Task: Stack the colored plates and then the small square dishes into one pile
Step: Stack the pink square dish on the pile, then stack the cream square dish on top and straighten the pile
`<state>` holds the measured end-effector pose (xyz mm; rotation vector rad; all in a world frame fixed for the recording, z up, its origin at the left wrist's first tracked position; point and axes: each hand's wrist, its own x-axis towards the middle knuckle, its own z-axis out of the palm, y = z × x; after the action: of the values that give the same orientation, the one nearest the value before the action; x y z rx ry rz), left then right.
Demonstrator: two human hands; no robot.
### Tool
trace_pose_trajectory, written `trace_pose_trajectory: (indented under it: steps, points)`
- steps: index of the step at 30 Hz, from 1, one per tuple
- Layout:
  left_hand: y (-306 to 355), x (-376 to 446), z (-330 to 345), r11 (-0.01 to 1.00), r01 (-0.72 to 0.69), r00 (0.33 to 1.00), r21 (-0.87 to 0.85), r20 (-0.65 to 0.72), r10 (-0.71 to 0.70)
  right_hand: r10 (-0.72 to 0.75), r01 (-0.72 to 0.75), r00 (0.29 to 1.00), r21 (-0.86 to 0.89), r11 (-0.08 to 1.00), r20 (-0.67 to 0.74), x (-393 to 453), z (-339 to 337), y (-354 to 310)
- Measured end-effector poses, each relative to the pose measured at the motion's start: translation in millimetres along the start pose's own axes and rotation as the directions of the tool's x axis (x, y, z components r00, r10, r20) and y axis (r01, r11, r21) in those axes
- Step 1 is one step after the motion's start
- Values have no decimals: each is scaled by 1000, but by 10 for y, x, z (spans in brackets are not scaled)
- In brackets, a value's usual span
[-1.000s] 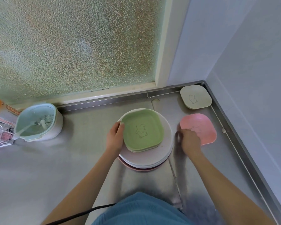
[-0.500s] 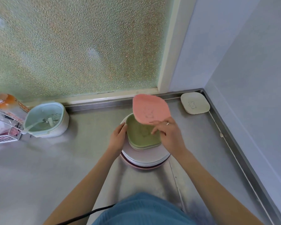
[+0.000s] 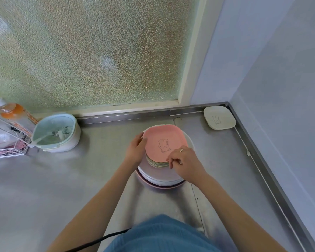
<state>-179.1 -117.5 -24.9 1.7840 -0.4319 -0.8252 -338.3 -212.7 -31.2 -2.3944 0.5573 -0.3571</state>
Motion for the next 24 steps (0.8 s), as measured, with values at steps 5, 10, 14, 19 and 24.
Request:
trace_pose_trajectory:
  steps: [5, 10, 14, 19, 24]
  points:
    - [-4, 42, 7, 999, -39, 999, 21, -1, 39, 47, -55, 992, 70, 996, 116, 116, -40, -22]
    - [-29, 117, -51, 1000, 11, 1000, -23, -22, -12, 228, -192, 968, 271, 943, -108, 163, -174, 6]
    - [-59, 248, -54, 999, 46, 996, 5, -78, -46, 389, -299, 848, 280, 912, -359, 268, -352, 416]
    - [23, 431, 3, 996, 84, 988, -38, -130, -89, 594, -564, 779, 191, 804, -201, 497, -414, 1052]
    - [75, 611, 52, 988, 142, 980, -61, -133, -149, 667, -668, 735, 45, 743, -120, 741, -391, 1556]
